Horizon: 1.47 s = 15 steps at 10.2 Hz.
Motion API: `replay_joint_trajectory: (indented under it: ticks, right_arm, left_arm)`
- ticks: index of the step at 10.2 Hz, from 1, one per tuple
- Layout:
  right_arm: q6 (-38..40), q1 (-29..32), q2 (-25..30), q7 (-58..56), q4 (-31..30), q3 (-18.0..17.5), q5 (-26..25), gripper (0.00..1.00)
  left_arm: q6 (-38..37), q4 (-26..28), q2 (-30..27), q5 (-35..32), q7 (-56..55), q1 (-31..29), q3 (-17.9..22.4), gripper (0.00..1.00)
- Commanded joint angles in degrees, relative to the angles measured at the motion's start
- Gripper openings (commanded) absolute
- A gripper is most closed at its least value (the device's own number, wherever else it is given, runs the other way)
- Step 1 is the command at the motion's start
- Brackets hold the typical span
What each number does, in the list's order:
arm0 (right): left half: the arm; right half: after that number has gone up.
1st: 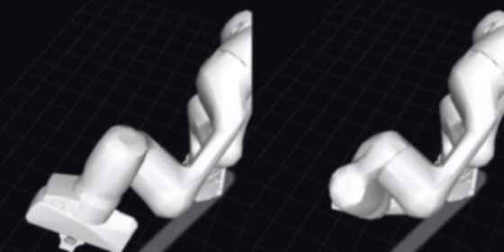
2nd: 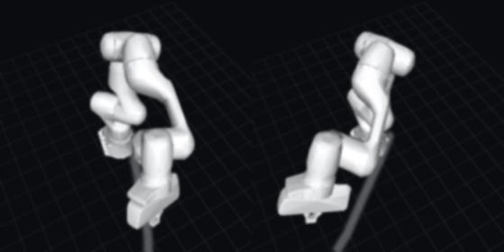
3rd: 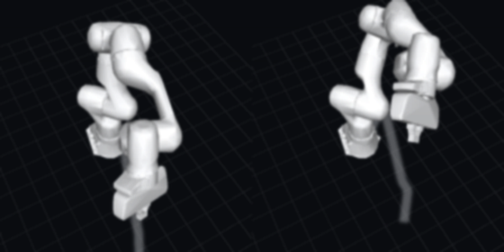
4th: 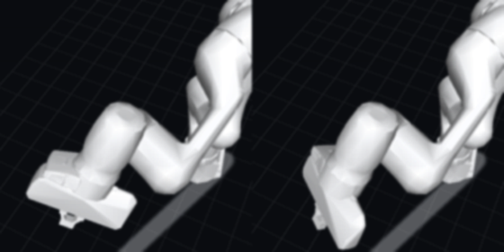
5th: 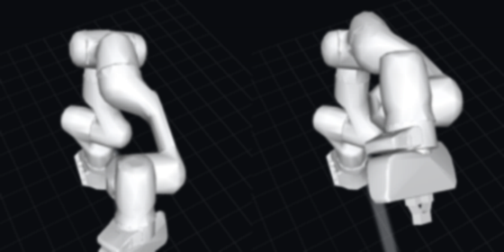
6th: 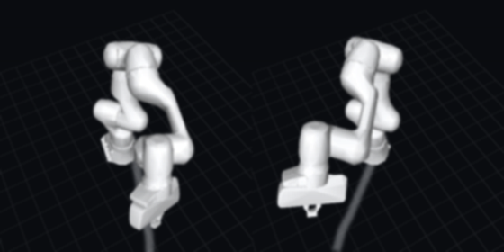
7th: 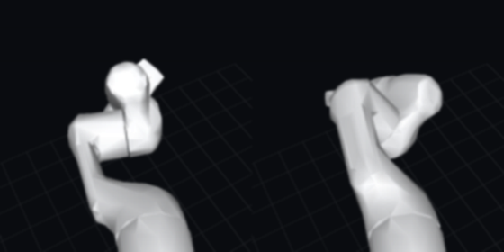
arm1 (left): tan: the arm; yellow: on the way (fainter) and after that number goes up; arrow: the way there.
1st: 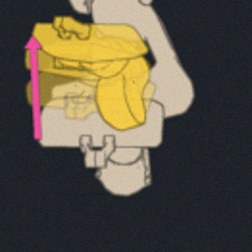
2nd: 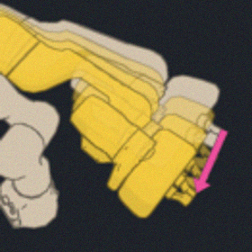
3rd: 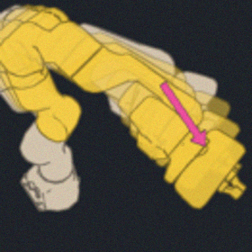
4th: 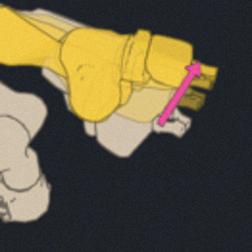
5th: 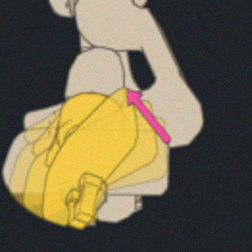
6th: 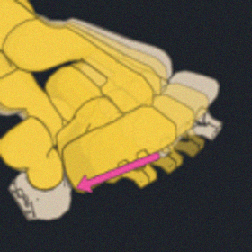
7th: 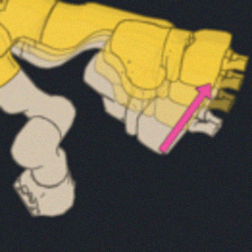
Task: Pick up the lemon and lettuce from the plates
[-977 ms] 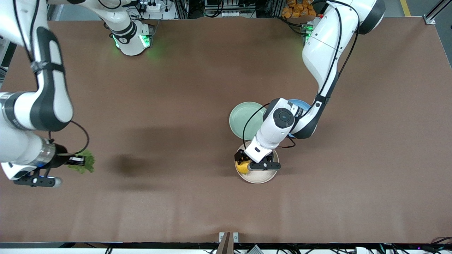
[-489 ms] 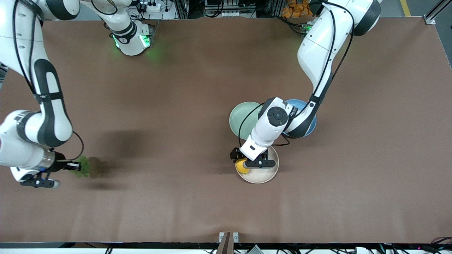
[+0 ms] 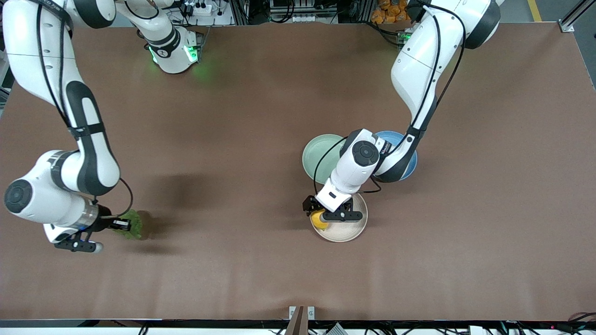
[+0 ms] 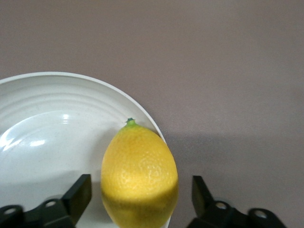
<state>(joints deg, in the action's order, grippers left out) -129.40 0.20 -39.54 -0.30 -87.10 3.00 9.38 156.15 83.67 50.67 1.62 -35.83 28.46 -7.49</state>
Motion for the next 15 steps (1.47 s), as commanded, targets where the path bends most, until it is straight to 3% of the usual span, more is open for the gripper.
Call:
replay_joint_trajectory:
  ticks: [1,2,3,7,9,10,11,15]
  right_arm:
    - [-0.9,0.5,0.1,0.5,-0.9,0.1,0.6,0.09]
    - [-0.9,0.7,0.1,0.4,-0.9,0.2,0.6,0.73]
    - [-0.7,0.6,0.3,-0.4,-0.6,0.3,0.4,1.0]
    - [-0.5,0.2,3.4,-0.5,1.0,1.4,0.2,1.0]
    - [0.9,0.4,5.0,-1.5,3.7,2.1,-7.1,1.0]
    - [2.6,0.2,5.9,-1.5,4.6,2.1,-8.0,1.0]
    - [4.7,0.3,6.6,-1.4,5.5,2.1,-7.4,1.0]
    - [9.1,0.2,12.7,-1.5,5.8,2.0,-7.3,1.0]
  left_arm:
    - [0.9,-1.4,1.2,1.5,-3.4,1.0,0.8,0.07]
    - [0.9,-1.2,1.2,1.4,-3.5,1.0,0.8,0.0]
    - [0.9,-1.2,1.1,1.4,-3.5,1.0,0.7,0.0]
    - [-0.2,-0.7,-2.3,1.2,-3.7,-0.9,0.8,0.0]
    - [-7.0,-0.6,-6.2,1.1,-3.5,-3.2,0.8,0.0]
    - [-10.7,-0.4,-8.4,1.0,-3.5,-4.6,0.8,0.0]
    - [-13.2,1.2,-10.7,0.9,-3.2,-6.7,0.7,0.0]
    - [-13.8,17.9,-22.0,0.8,5.4,-12.9,0.6,0.0]
